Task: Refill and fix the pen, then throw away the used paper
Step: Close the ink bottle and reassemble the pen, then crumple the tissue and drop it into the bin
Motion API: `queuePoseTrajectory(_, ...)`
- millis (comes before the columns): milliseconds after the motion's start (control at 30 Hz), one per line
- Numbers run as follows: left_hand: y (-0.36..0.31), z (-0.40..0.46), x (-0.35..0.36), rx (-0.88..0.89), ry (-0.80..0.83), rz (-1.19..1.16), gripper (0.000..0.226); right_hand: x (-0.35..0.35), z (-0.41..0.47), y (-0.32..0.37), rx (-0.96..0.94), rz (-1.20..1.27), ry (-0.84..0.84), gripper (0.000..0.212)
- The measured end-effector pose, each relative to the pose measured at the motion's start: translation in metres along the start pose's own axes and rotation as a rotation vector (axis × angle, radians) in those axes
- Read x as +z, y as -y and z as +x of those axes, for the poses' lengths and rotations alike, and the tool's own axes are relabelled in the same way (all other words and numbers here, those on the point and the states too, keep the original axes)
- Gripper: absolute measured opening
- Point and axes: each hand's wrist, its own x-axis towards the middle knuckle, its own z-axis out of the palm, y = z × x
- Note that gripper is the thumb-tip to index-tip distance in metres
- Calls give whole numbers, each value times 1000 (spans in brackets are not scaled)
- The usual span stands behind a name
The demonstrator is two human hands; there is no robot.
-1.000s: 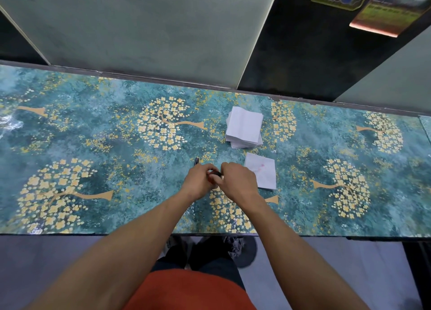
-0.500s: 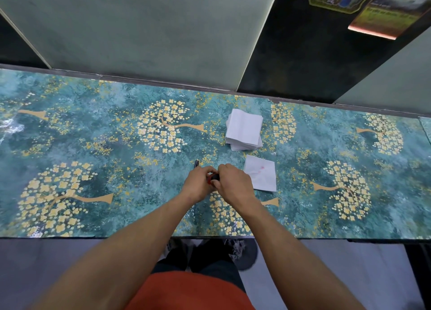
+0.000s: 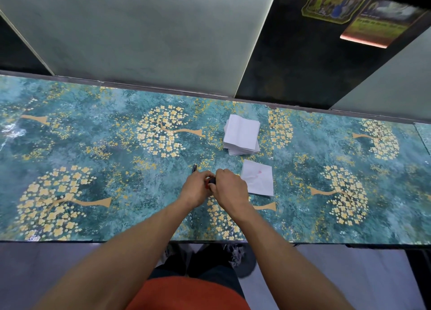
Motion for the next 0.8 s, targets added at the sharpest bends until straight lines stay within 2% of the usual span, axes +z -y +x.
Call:
queuePoseTrajectory(100, 2, -1, 2, -11, 2, 14, 44, 2, -7, -4, -28, 16, 14, 32)
queuePoseTrajectory(200, 5, -5, 6, -69, -34, 0, 61, 7, -17, -15, -51, 55, 5, 38)
queuePoseTrajectory(367, 5, -17, 16, -167, -122, -49, 76, 10, -32, -48, 26, 127, -18, 38)
queuePoseTrajectory(467, 5, -28, 24, -274, -178, -77, 53, 8, -33, -75, 153, 207, -41, 40)
queuePoseTrajectory(567, 2, -40, 38, -346, -134, 30, 27, 4, -31, -106, 300, 225, -102, 47)
queuePoseTrajectory(667, -3, -47, 51, -358, -58, 54, 22, 4, -31, -131, 431, 197, -119, 56)
queuePoseTrajectory(800, -18, -47, 59, -334, -8, 67, 25, 11, -30, -145, 469, 224, 17, 61)
